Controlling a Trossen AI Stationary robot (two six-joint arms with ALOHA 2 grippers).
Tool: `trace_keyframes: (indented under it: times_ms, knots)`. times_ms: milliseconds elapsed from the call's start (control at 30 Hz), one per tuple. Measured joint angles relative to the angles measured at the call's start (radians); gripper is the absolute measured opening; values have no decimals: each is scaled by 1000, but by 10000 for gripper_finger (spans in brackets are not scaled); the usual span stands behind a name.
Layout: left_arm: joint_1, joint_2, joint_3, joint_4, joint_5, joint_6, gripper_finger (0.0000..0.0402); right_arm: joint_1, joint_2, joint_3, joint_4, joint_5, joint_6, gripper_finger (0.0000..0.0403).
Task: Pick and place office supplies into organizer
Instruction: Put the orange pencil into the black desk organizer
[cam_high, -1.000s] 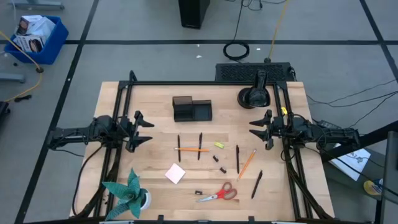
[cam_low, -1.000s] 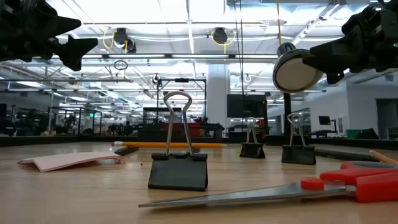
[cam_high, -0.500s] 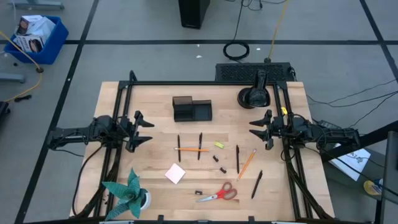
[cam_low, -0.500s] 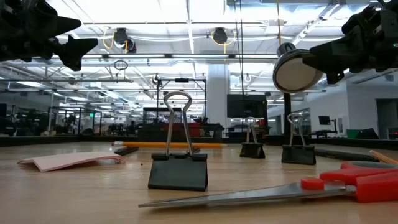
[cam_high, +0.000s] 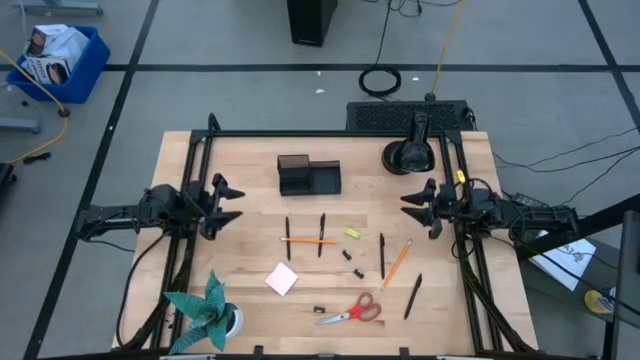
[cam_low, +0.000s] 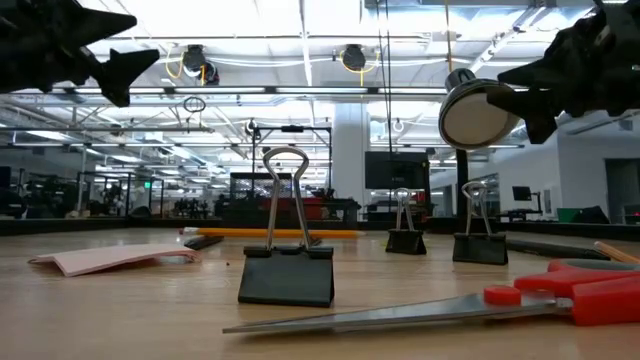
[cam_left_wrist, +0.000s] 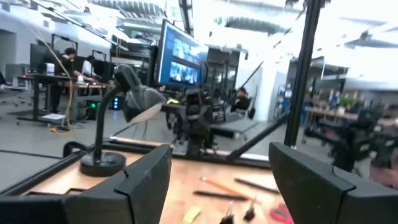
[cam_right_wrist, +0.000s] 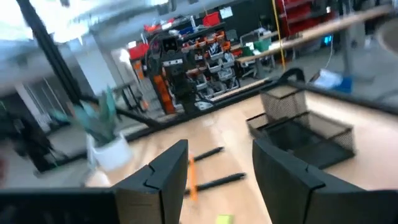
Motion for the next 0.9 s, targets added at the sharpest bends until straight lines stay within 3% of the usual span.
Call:
trace_keyframes:
  times_ms: [200,467,567,633,833,900]
  knots:
    - [0,0,0,104,-29,-141,273,0,0,0,72,-9,119,169]
    - [0,0,0,109,-98,-240,273,0,30,0,5,-193,91,169]
    - [0,0,0,120,-89,-308,273,0,56,0,-11,-115,63,169]
    - [1,0,0,150,-150,-297,273,0,74,0,24,-54,78,169]
    - [1,11,0,103,-175,-296,273,15,186,0,36,-98,59,169]
    - [1,28,0,78,-225,-257,273,48,244,0,70,-109,77,169]
